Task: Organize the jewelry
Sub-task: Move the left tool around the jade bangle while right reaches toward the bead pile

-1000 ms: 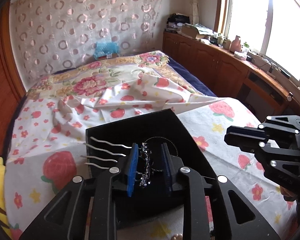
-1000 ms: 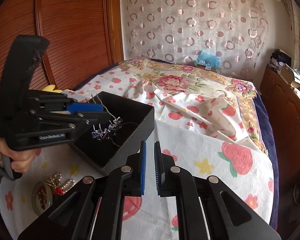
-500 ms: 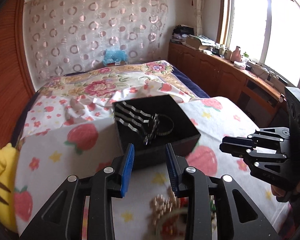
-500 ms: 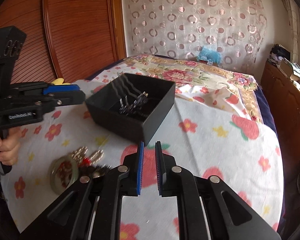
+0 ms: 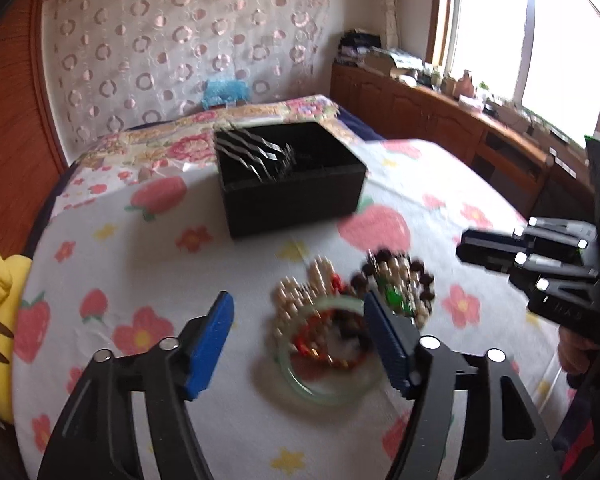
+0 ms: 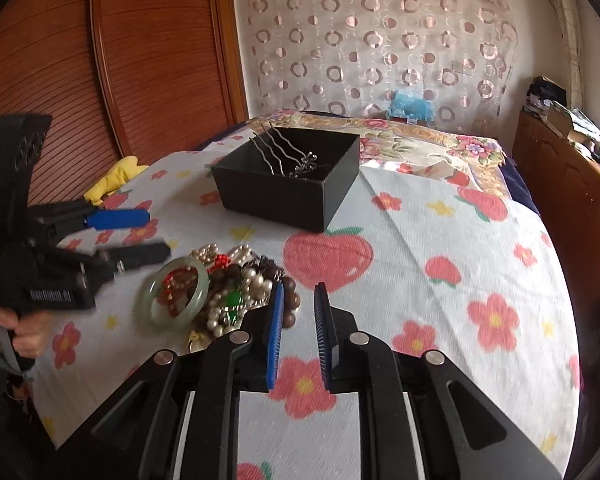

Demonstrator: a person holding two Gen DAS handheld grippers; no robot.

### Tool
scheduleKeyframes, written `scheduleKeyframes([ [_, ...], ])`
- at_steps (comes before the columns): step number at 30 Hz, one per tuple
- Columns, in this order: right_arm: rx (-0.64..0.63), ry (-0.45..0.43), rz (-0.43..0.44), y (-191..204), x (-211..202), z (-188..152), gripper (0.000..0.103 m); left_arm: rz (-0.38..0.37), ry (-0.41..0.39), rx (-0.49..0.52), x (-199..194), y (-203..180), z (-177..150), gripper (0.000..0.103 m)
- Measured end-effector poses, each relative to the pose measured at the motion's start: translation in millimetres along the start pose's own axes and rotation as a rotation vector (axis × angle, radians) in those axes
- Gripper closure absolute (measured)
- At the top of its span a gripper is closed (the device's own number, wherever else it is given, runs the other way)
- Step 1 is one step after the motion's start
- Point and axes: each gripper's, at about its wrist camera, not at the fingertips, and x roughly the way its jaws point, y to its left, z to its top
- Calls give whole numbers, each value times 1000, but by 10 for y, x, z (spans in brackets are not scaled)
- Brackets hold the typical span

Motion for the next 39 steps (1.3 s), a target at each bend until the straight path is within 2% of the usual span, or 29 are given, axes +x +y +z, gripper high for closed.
scheduleKeyframes([
  [11,17,-12,9,-2,-113,-76,85,-9,83,31,111,-155,-196,22],
  [16,21,-6,16,10,-111,-94,85,7,130,29,275,-166,-235,21],
  [20,16,-5,23,27,-107,-99,85,2,120,29,254,-171,-221,23],
  [22,14,-1,22,30,-86,-102,85,-13,111,27,236,-171,-223,34],
  [26,14,7,19,26,-25,-76,85,6,95,24,152,-174,-256,34],
  [32,-12,24,33,43,102,58,85,0,25,-1,-115,-146,-238,34],
  [39,-45,65,61,88,354,304,85,-5,1,-11,-224,-87,-232,34],
])
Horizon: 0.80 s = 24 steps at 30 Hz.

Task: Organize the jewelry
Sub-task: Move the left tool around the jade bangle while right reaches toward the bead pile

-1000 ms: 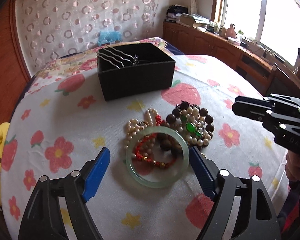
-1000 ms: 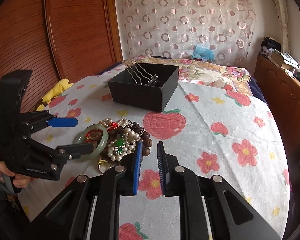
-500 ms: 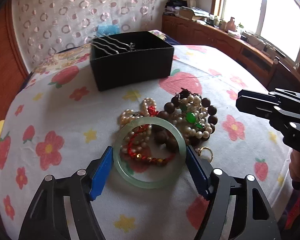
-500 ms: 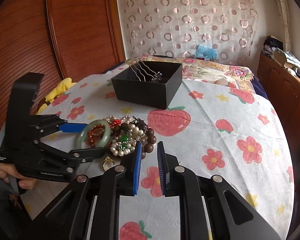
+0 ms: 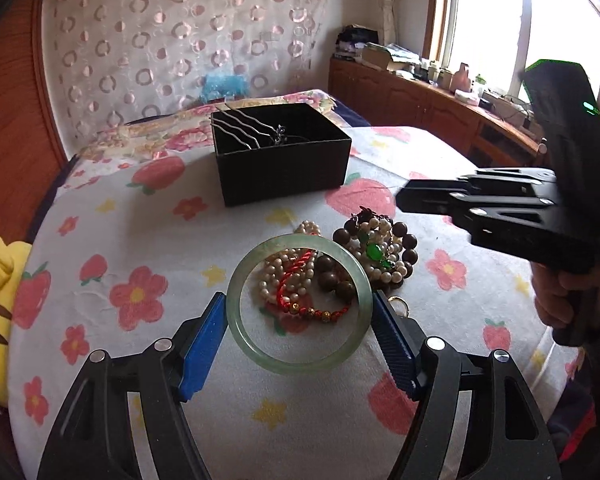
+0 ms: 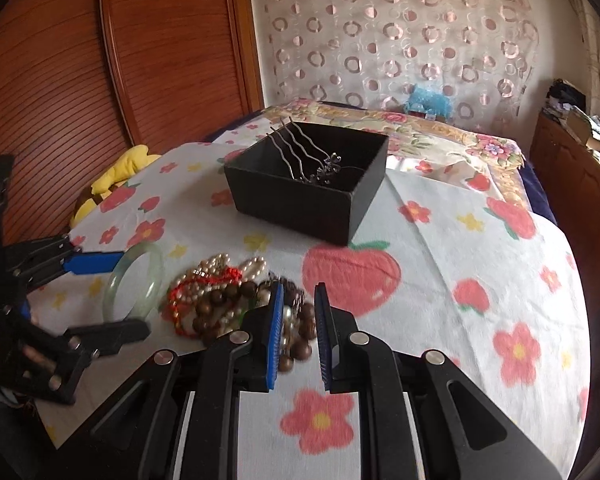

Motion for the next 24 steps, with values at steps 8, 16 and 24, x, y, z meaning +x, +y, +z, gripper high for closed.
scheduleKeyframes([
  [8,15,49,53,37,244,72,85,-1,0,-28,-10,113,-35,34],
  [16,11,78,57,47,331,111,85,-8,7,-33,5,135,-63,34],
  [24,-11,50,59,29,184,128,101,-4,4,-41,-5,174,-71,34],
])
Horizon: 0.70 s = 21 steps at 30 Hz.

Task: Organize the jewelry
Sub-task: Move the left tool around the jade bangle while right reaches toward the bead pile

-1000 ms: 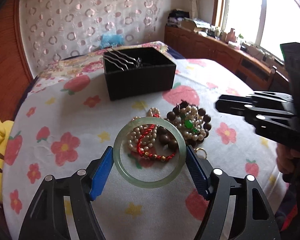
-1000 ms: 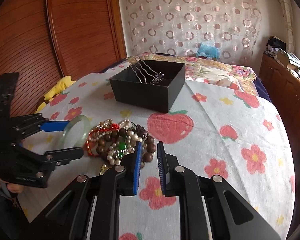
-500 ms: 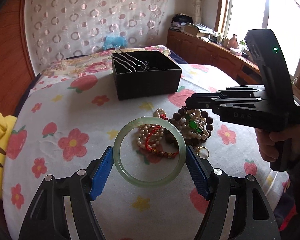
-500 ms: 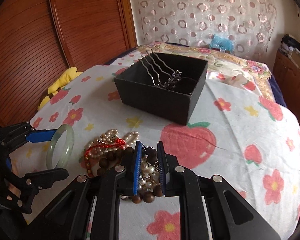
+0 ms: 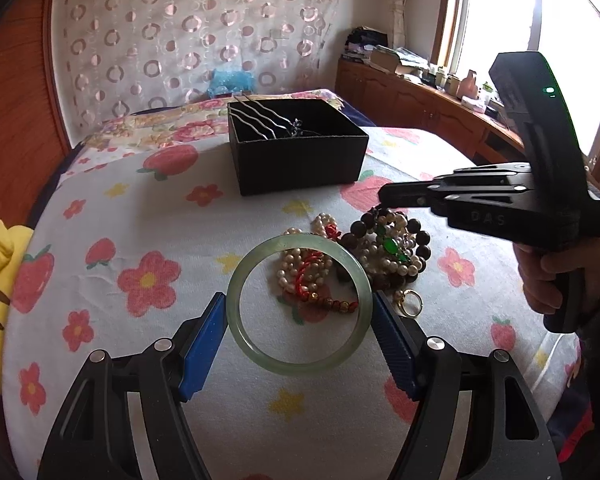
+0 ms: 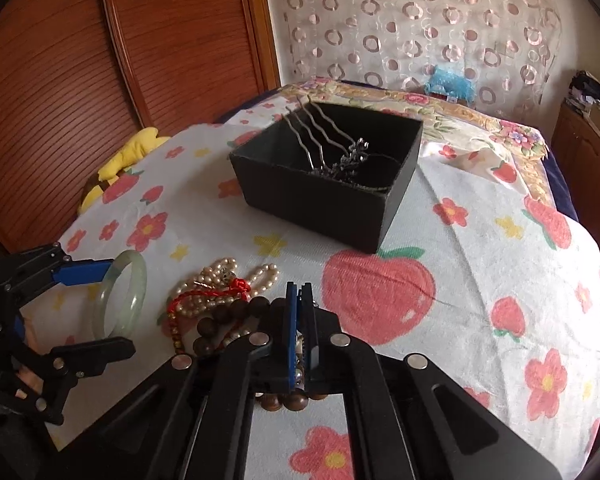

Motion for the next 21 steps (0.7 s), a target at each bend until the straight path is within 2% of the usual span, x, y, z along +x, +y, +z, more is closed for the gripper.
scheduleKeyframes([
  [12,-43,-96,-7,95,-425,203,101,11,-17,-9,-32,82,80,34],
  [16,-43,-90,-16,90,-420,217,101,11,-25,-12,-53,99,95,34],
  [21,22,-51,-53,-125,-272,146,101,10,-23,-14,-58,101,98,34],
])
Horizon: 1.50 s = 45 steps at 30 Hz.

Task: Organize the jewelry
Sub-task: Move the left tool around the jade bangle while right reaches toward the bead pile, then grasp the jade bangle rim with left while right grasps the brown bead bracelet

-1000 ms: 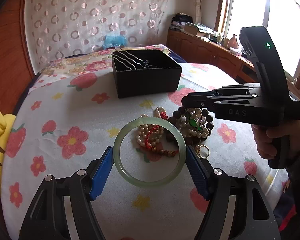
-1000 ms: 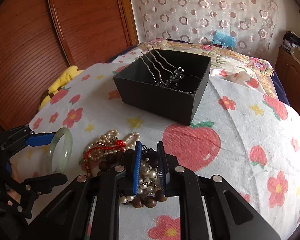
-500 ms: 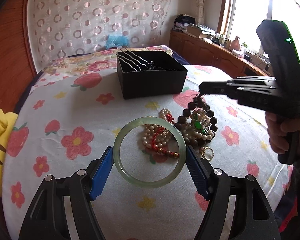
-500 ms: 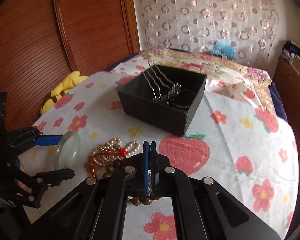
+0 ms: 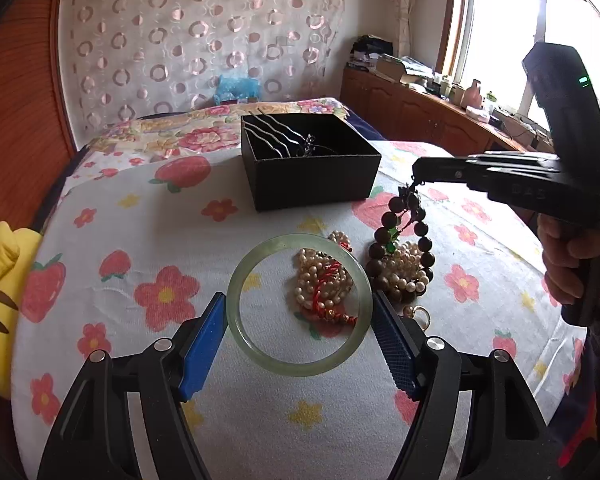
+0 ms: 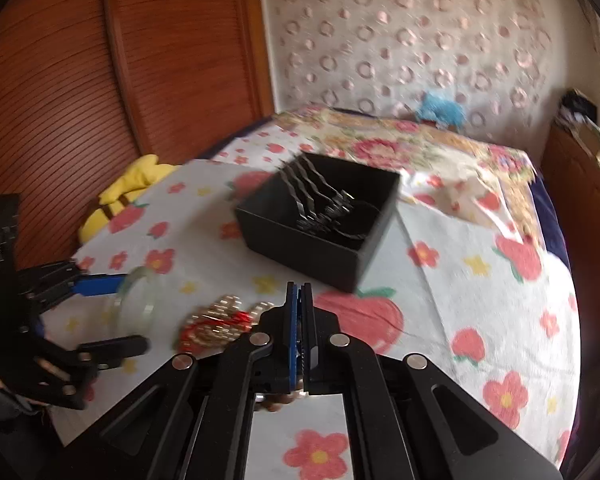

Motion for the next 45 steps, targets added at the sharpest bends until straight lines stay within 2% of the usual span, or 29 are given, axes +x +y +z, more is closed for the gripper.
scheduleKeyframes([
  [8,62,50,-48,-276,176,-190,100,-1,5,0,15,-6,-11,34],
  [13,63,12,-82,-302,95,-200,100,-1,5,6,29,-11,-27,34],
  [18,69,-42,-79,-302,-58,-122,100,-1,5,4,34,-11,-31,34],
  [24,64,-14,-143,-351,-20,-152,100,-1,5,6,31,-12,-29,34],
  [26,72,-11,-137,-377,-8,-181,95,0,5,4,35,-10,-27,34],
  [28,76,-11,-127,-373,1,-202,79,0,6,3,41,-15,-28,34],
  [39,22,79,-31,-75,240,-363,79,-1,7,8,40,-30,-35,34],
  [45,33,77,-60,-61,260,-388,79,-1,6,6,31,-28,-40,34],
])
